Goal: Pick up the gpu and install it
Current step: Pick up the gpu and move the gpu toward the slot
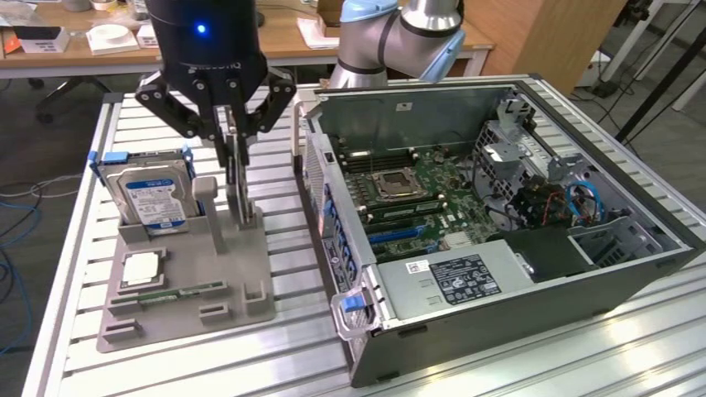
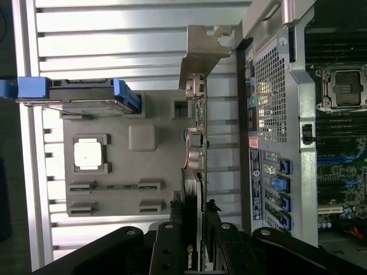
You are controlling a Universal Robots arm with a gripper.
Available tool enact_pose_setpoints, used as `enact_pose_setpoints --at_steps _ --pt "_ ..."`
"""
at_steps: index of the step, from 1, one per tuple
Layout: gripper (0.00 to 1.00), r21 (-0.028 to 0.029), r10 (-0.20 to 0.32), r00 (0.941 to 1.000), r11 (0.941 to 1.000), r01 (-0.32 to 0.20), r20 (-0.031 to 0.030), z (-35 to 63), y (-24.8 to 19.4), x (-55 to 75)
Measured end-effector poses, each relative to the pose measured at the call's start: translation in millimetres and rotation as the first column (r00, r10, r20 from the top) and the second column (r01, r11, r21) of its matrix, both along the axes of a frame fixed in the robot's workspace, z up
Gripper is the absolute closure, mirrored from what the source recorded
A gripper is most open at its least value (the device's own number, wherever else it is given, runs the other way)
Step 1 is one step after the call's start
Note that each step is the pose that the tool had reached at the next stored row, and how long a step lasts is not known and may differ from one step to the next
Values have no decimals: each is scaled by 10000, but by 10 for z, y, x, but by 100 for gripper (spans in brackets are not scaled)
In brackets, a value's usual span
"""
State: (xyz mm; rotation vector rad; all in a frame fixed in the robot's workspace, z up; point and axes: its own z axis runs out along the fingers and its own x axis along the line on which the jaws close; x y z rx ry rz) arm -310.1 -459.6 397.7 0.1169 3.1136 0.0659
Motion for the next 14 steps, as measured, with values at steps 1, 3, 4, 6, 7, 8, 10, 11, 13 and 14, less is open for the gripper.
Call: enact_pose_setpoints --at_steps 1,3,4,6,7,8,10,11,13,14 --pt "74 0 -1 10000 10000 1 0 9 0 0" --pt "74 1 0 10000 10000 0 1 25 0 0" --pt "74 0 0 10000 10000 0 0 32 0 0" --pt "74 0 0 10000 10000 0 0 48 0 0" --pt "74 0 0 10000 10000 0 0 55 0 0" --pt "74 0 0 10000 10000 0 0 63 0 0" --pt "74 0 0 10000 10000 0 1 77 0 0" --pt "74 0 0 10000 10000 0 0 85 0 0" --pt "74 0 0 10000 10000 0 0 99 0 0" --pt "74 0 0 10000 10000 0 0 107 0 0"
